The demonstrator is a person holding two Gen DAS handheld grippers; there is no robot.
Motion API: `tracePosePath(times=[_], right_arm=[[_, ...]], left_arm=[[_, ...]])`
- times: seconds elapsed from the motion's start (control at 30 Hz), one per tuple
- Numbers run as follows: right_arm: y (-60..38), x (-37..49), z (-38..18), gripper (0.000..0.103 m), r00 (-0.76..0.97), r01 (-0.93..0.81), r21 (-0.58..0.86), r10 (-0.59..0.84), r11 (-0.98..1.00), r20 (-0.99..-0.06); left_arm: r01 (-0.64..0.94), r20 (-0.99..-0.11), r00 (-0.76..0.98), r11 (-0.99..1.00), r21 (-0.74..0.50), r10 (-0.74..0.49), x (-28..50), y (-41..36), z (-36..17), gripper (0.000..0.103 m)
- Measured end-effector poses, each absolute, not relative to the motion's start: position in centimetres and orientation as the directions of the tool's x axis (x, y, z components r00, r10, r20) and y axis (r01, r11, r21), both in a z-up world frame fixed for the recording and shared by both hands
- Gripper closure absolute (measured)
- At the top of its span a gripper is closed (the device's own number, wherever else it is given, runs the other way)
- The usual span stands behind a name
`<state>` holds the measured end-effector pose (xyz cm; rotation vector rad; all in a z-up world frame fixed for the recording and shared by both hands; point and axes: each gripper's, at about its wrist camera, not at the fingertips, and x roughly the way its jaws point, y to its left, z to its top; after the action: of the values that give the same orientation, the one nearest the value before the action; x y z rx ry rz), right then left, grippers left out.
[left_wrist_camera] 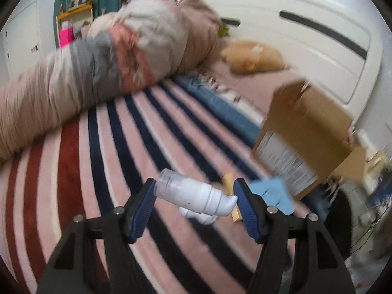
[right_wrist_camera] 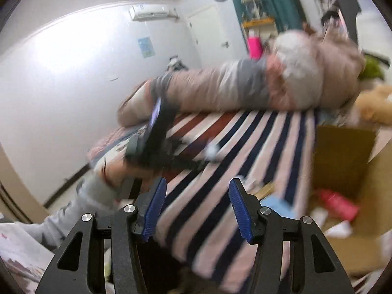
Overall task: Organize rigid objects
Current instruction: 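Carry the small white bottle into the box with the left gripper and release, then grasp the light blue square speaker with the right gripper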
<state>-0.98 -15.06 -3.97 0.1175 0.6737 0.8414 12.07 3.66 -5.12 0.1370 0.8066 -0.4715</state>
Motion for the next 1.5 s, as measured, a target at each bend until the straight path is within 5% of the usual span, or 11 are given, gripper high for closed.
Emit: tracePosePath(times=[0.03, 0.1, 0.2, 0.4, 0.6, 0.7, 0.87, 1.17, 1.5], right_arm=[[-14.2, -1.3, -5.0, 0.048, 0.469, -0.636, 0.36, 0.713, 0.683, -0.522], [-13.4, -1.5, -7.1, 0.026, 0.496, -0.583, 0.359, 0.669, 0.729, -0.554], [-13.0, -1.2, -11.7, 0.018, 0.578, -0.41, 0.362, 0.546, 0.837, -0.606], [-13.4, 2.0, -18.6, 0.018, 0.643, -0.108, 0.363, 0.344, 0.925, -0.684], [-12.1, 3.5, -20.5, 0.015, 0.769, 0.008, 0.261, 0.161, 0.965, -0.619], [-11.6, 3.8, -21.3, 0.015, 0.786, 0.042, 0.207, 0.096, 0.977, -0.611], [-11.7, 3.9, -21.4, 0.017, 0.794, -0.02, 0.197, 0.136, 0.98, -0.593], [-12.8, 4.3, -21.5, 0.016, 0.602, -0.442, 0.293, 0.523, 0.848, -0.604], [-10.0, 4.8, -21.5, 0.008, 0.67, -0.236, 0.137, 0.263, 0.962, -0.695]], left_arm=[[0.466, -0.714, 0.599, 0.883, -0.057, -0.362, 12.0, 2.9, -3.7, 0.041], [0.51, -0.696, 0.595, 0.858, -0.06, -0.402, 11.8, 0.8, -0.9, 0.041], [0.601, -0.682, 0.563, 0.798, -0.049, -0.466, 11.6, -3.6, 2.1, 0.041], [0.757, -0.731, 0.401, 0.65, -0.075, -0.552, 12.5, -14.6, 4.1, 0.041], [0.789, -0.82, 0.293, 0.609, -0.083, -0.492, 13.7, -20.9, 0.9, 0.039], [0.783, -0.818, 0.315, 0.619, -0.063, -0.482, 13.1, -20.4, 0.3, 0.021], [0.732, -0.76, 0.378, 0.673, -0.104, -0.529, 13.1, -15.4, 1.5, 0.02], [0.428, -0.738, 0.571, 0.898, -0.105, -0.359, 11.8, 0.2, -4.5, 0.011], [0.325, -0.77, 0.469, 0.895, -0.304, -0.432, 9.9, 4.7, -13.1, 0.011]])
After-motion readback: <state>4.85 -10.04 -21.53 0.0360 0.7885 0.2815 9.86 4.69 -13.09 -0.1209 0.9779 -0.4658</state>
